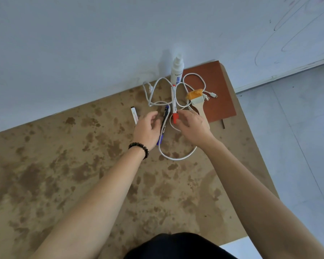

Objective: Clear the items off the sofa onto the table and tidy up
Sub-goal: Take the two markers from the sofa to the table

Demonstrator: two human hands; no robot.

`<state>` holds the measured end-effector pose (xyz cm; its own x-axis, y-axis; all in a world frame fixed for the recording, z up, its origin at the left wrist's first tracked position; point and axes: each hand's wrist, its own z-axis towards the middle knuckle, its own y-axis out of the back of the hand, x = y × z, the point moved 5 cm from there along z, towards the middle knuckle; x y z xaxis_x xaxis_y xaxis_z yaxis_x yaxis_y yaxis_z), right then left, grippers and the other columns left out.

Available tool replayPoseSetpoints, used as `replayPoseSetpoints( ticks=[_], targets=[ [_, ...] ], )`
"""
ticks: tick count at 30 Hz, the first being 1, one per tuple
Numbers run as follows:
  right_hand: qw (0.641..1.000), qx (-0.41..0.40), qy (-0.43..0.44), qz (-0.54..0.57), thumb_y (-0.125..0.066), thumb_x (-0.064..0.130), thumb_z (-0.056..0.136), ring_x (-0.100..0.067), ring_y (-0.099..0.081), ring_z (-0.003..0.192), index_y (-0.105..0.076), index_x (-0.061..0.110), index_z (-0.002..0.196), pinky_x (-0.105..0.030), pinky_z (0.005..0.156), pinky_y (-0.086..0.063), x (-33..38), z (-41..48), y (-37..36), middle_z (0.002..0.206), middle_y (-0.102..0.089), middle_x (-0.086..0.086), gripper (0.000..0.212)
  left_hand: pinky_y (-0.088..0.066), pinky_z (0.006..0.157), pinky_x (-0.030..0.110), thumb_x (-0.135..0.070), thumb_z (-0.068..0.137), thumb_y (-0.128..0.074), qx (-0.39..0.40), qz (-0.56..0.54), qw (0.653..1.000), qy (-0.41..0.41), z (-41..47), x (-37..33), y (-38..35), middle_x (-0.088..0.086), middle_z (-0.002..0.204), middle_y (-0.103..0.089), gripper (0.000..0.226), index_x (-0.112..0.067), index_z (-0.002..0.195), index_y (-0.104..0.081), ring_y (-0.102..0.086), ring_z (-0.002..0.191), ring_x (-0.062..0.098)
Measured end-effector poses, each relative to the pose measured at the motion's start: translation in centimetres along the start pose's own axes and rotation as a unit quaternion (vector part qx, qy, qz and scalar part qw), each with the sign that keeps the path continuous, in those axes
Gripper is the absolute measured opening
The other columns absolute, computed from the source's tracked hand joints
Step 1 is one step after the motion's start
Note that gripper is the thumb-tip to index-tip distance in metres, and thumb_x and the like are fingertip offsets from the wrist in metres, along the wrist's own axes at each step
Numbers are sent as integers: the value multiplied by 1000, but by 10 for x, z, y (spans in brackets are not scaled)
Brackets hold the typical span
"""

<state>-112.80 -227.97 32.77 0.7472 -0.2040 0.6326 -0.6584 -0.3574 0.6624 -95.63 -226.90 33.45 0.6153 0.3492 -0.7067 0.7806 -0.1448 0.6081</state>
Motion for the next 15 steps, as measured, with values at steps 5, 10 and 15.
replayPoseSetpoints(
  ticks=[5, 10, 15],
  targets=[
    [997, -44, 4, 58, -48, 39, 100, -6, -54, 101, -57, 25, 131, -15, 83, -40, 23, -60, 34, 117, -56, 8, 35, -46, 94, 19, -27, 98, -51, -55, -79, 995, -27, -72, 1, 61, -6, 119, -60, 32, -20, 129, -54, -56, 106, 0],
    [990, -99, 6, 97, -52, 38, 99, 2, -59, 104, -58, 25, 131, -4, 77, -42, 30, -150, 43, 119, -60, 11, 35, -43, 84, 4, -28, 96, -53, -112, -112, 987, -14, -170, 33, 123, -10, 113, -61, 34, -20, 129, -53, -55, 101, -9],
    [983, -138, 5, 117, -55, 37, 96, 2, -57, 110, -54, 24, 134, -9, 83, -44, 30, -242, 25, 124, -57, 8, 40, -45, 83, 8, -27, 94, -56, -179, -142, 973, 20, -266, 75, 154, -14, 114, -59, 39, -19, 132, -49, -53, 103, -10]
  ],
)
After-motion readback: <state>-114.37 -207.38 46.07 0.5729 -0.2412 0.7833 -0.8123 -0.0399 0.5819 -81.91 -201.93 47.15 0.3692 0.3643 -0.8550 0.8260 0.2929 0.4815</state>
